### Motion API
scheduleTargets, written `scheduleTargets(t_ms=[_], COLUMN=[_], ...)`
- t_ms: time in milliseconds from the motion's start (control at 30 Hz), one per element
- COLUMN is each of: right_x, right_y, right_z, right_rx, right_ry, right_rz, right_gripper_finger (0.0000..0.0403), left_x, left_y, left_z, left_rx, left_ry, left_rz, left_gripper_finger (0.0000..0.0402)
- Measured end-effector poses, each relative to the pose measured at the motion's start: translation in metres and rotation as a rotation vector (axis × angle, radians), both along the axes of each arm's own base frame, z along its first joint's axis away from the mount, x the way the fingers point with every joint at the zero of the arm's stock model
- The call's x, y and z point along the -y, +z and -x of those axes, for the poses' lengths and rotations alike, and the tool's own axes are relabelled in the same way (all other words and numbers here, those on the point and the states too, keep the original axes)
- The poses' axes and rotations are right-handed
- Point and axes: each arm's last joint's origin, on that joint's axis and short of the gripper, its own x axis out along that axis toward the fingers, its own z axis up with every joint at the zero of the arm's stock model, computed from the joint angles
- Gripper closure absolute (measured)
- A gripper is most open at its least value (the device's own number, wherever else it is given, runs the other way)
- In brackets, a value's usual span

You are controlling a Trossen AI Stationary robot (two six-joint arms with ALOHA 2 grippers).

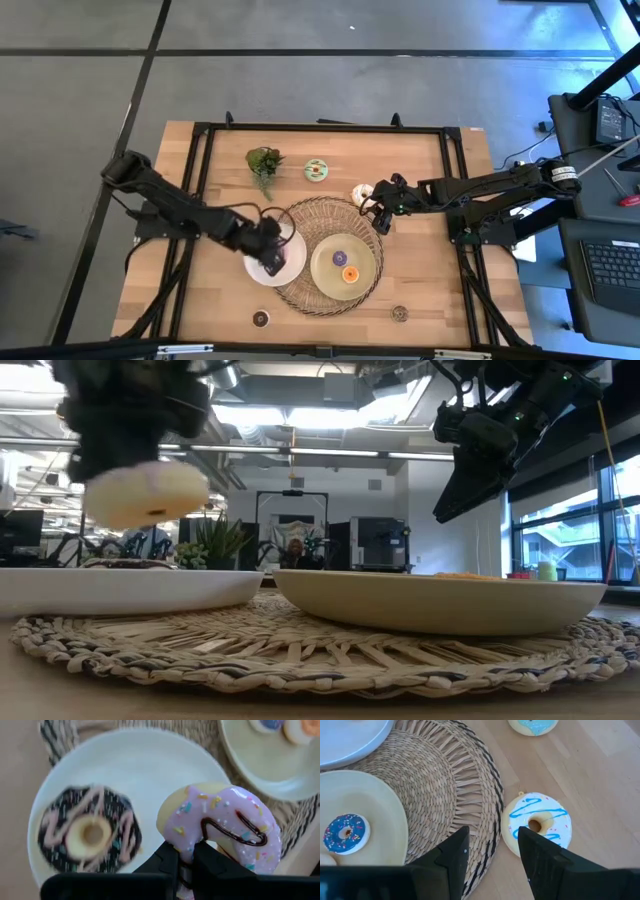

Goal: Pick & Place donuts
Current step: Put the large purple donut on the white plate

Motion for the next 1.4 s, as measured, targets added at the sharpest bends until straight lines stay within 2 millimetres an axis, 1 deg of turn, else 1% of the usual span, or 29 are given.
scheduleTargets(t_ms=[100,267,367,567,733,867,967,1133,1400], right_x=[0.000,0.000,0.000,0.000,0.000,0.000,0.000,0.000,0.000], right_y=[0.000,0.000,0.000,0.000,0.000,0.000,0.000,0.000,0.000], right_z=[0.000,0.000,0.000,0.000,0.000,0.000,0.000,0.000,0.000], right_rx=[0.000,-0.001,-0.005,-0.005,-0.005,-0.005,-0.005,-0.005,-0.005], right_ry=[0.000,0.004,0.015,0.017,0.017,0.017,0.017,0.017,0.017], right_rz=[0.000,0.002,0.013,0.015,0.014,0.015,0.014,0.014,0.014], right_gripper_finger=[0.0232,0.0232,0.0232,0.0232,0.0232,0.0232,0.0232,0.0232,0.0232], left_x=[-0.006,-0.002,0.001,0.010,0.016,0.018,0.018,0.018,0.019], left_y=[-0.004,-0.016,-0.019,-0.013,-0.023,-0.035,-0.040,-0.039,-0.038], left_z=[-0.008,-0.019,-0.024,-0.046,-0.058,-0.060,-0.061,-0.061,-0.061], left_rx=[0.006,0.007,-0.050,-0.175,-0.236,-0.283,-0.303,-0.298,-0.292], left_ry=[-0.019,-0.054,-0.059,-0.107,-0.127,-0.121,-0.121,-0.138,-0.251], left_rz=[-0.004,0.024,0.006,-0.052,-0.043,-0.032,-0.021,-0.024,-0.037], left_gripper_finger=[0.0379,0.0379,0.0380,0.0380,0.0380,0.0380,0.0380,0.0377,0.0351])
